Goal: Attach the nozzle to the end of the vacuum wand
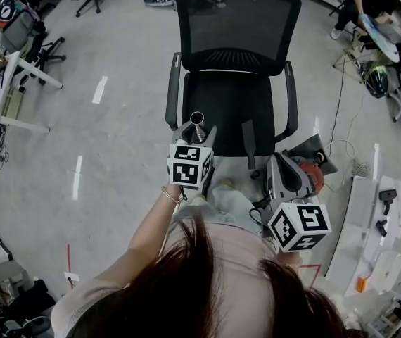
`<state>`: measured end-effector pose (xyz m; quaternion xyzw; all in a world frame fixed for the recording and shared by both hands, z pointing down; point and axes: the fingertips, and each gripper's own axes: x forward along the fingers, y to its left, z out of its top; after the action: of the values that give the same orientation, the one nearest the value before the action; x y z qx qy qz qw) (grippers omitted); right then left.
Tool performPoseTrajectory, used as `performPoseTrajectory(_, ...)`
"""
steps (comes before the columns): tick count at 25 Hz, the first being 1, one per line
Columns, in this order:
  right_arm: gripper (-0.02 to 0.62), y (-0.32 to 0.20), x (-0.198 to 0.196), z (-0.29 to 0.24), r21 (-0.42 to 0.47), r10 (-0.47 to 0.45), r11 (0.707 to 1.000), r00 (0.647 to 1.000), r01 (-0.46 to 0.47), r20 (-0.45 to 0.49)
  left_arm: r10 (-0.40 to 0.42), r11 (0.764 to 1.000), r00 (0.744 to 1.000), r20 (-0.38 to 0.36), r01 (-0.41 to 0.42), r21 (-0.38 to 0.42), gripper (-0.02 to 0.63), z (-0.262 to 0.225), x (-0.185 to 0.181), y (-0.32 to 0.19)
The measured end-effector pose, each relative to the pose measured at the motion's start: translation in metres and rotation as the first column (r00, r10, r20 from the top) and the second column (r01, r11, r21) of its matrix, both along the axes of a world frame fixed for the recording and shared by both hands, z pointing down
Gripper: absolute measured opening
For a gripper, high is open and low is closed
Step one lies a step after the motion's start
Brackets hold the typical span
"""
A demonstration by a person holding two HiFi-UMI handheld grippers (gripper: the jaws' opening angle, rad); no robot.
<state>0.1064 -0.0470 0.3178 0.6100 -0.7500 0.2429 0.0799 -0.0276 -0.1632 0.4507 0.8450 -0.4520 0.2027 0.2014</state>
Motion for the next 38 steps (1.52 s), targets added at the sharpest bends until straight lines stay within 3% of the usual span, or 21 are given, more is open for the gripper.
performPoseTrajectory(4, 0.025, -0.001, 0.004, 0.003, -0.005, -0.002, 1.0, 1.0, 0.002, 0.006, -0.025, 1.0, 1.0, 0.016, 0.025, 0.016, 0.166, 0.003, -0.001, -0.001)
performPoseTrajectory(16, 0.025, -0.006, 0.029, 0.021, -0.03, -0.013, 0.999, 1.0, 0.012, -0.027, -0.032, 0.997, 0.999, 0.014, 0.031, 0.065, 0.158, 0.002, 0.005, -0.004)
performPoseTrajectory(20, 0.026, -0.007, 0.04, 0.033, -0.047, -0.037, 0.998, 0.999, 0.038, 0.003, -0.039, 0.996, 0.999, 0.012, 0.038, 0.079, 0.156, 0.003, 0.007, -0.004)
performPoseTrajectory(30, 0.026, -0.018, 0.063, 0.091, -0.149, -0.119, 0.98, 0.99, 0.129, 0.071, -0.041, 0.994, 0.999, 0.009, 0.04, 0.102, 0.156, 0.005, 0.009, -0.006)
performPoseTrajectory(38, 0.026, -0.024, 0.075, 0.148, -0.224, -0.188, 0.955, 0.981, 0.194, 0.049, -0.055, 0.991, 0.998, -0.002, 0.055, 0.123, 0.156, 0.007, 0.01, -0.01)
